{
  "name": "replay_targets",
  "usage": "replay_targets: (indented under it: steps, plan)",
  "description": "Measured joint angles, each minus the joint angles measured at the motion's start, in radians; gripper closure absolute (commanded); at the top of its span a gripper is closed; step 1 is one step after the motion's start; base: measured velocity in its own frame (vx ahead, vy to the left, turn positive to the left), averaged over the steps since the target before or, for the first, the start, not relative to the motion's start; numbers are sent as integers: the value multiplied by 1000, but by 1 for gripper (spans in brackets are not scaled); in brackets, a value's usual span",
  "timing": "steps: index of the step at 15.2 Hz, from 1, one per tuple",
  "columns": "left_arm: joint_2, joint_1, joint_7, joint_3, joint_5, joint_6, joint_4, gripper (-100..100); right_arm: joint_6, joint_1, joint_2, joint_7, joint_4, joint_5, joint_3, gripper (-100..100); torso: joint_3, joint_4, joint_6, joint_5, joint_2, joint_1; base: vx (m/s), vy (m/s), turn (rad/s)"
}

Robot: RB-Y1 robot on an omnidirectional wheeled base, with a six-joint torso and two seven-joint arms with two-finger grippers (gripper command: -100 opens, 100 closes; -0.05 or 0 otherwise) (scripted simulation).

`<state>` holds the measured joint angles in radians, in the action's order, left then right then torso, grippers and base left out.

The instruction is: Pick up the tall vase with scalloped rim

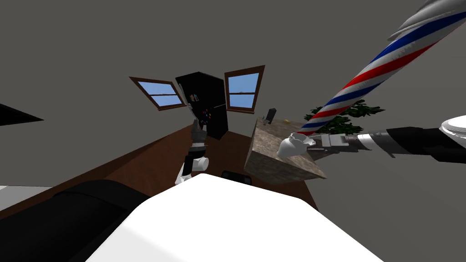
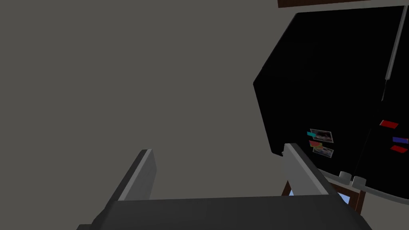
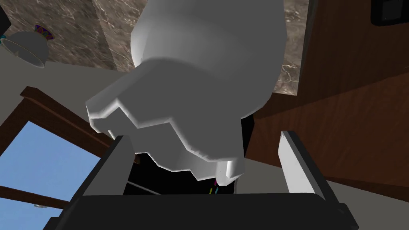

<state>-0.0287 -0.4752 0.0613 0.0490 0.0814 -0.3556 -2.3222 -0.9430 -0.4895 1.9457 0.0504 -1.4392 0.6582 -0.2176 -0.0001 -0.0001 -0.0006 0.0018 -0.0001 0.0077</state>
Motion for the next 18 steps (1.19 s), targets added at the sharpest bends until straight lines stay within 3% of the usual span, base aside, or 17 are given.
replay_targets:
  steps: [5, 8, 9, 10, 15, 16, 18]
  plan:
    - [0, 0, 0, 0, 0, 0, 0, 0, -49, -36, 84, 12, 39, 46, 15, -100, 0, 0, 0, 0, 0, -1, 2, 75, 54]
    - [0, 0, 0, 0, 0, 0, 0, 0, -44, -18, 49, 5, 26, 82, 37, -100, -1, 0, 0, -2, -2, -5, 38, 25, 109]
    - [0, 0, 0, 0, 0, 0, 0, 0, -32, -41, 53, 16, 32, 65, 36, -100, -1, 0, 1, -2, -2, -6, 23, 8, 13]
    - [0, 0, 0, 0, 0, 0, 0, 0, -27, -48, 55, 24, 35, 59, 35, 100, -1, 0, 1, -2, -2, -6, 8, 4, 1]
    - [0, 0, 0, 0, 0, 0, 0, 0, -28, -49, 55, 24, 34, 60, 36, 100, 0, 1, 1, -2, 0, -8, -6, -3, -29]
    - [0, 0, 0, 0, 0, 0, 0, 0, -26, -83, 86, 40, 47, 20, 20, 100, 2, 2, 2, -1, 2, -8, -50, -29, -152]
    - [0, 0, 0, 0, 0, 0, 0, 0, -44, -52, 88, 28, 43, 37, 16, 100, 4, 3, 2, -1, 5, -9, -30, -18, -40]
